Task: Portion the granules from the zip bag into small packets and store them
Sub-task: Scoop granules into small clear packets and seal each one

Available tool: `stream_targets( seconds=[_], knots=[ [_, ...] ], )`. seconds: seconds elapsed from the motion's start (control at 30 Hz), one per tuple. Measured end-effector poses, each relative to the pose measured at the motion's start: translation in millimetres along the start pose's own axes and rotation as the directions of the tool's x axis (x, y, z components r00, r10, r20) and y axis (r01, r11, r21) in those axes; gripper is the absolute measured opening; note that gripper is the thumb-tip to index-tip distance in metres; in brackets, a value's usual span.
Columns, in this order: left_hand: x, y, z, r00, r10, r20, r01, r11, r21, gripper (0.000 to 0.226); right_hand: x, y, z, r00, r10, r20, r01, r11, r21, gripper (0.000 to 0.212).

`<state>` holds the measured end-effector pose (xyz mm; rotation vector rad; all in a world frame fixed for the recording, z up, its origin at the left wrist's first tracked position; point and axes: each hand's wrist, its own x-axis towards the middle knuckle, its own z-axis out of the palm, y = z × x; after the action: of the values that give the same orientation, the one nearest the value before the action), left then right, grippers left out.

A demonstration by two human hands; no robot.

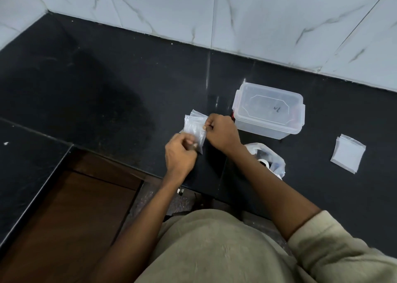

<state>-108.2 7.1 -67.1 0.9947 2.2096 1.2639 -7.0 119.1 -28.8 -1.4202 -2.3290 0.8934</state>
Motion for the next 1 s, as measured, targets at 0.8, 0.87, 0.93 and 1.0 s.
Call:
stream_targets(
  seconds=[0.8, 0.87, 0.93, 1.0],
  knots=[
    [-7.7, 39.9, 37.7, 0.918, 0.338, 0.209, -0.357, 0.932, 0.062, 0.043, -53.3, 38.3, -30.1, 0.929, -0.130, -0.348, 0.147, 0.989, 0.025, 0.033],
    [-17.6, 58.6, 50.4, 0.870, 0.436, 0.229, -0.445, 0.895, -0.011, 0.042, -65.9, 57.7, -50.8, 0.874, -0.141, -0.464, 0.168, 0.986, 0.017, 0.027],
    [-24.8, 70.8, 63.0, 0.840, 0.475, 0.262, -0.480, 0.876, -0.049, 0.040, -76.8, 78.3, -71.4, 0.818, -0.109, -0.565, 0.130, 0.992, -0.003, 0.024],
    [-31.1, 81.4, 77.8, 0.826, 0.478, 0.298, -0.480, 0.874, -0.071, 0.038, -87.1, 105.7, -93.7, 0.765, -0.021, -0.644, 0.014, 1.000, -0.016, 0.023]
  ],
)
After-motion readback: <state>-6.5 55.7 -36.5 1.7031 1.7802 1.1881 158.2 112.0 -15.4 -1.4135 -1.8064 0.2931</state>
